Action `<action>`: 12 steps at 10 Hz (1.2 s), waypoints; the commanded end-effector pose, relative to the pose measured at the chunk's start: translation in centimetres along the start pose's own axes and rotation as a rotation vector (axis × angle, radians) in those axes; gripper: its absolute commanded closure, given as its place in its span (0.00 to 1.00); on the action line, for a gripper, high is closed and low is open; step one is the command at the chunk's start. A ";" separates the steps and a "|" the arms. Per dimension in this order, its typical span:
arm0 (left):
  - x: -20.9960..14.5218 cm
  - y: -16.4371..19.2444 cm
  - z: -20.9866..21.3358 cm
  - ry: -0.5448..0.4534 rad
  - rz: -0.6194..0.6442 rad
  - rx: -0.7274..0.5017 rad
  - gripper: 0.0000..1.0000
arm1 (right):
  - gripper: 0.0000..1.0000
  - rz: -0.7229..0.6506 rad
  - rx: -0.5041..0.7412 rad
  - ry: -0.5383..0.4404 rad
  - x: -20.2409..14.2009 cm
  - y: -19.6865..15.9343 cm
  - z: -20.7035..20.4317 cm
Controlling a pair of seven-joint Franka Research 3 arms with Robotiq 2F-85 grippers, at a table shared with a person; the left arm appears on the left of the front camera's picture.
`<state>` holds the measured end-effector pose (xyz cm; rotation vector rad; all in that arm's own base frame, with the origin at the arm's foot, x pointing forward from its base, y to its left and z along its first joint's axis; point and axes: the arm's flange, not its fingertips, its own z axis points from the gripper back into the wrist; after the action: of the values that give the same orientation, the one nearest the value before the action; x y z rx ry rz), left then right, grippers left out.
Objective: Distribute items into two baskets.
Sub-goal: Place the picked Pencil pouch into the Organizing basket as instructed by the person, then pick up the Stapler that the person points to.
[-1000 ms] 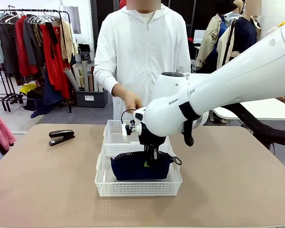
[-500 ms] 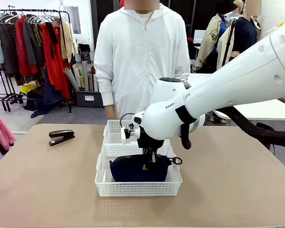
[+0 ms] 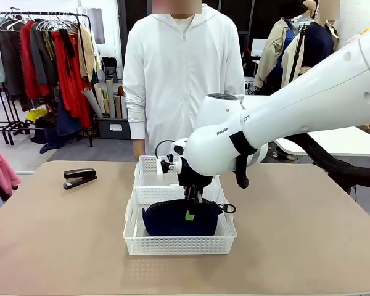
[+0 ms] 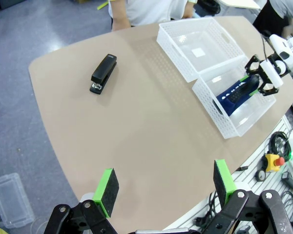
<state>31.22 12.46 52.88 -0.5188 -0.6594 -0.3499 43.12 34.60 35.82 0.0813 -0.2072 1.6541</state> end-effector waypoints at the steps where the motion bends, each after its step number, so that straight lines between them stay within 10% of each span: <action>1: 0.0 0.0 0.0 -0.002 -0.001 -0.002 0.00 | 0.00 -0.004 -0.005 0.016 0.2 0.9 2.2; 12: 0.0 0.0 0.0 -0.002 -0.001 -0.002 0.00 | 0.00 0.007 0.021 0.027 0.2 1.1 3.4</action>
<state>31.22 12.46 52.88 -0.5188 -0.6593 -0.3499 41.65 34.02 39.00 0.0757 -0.1519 1.6676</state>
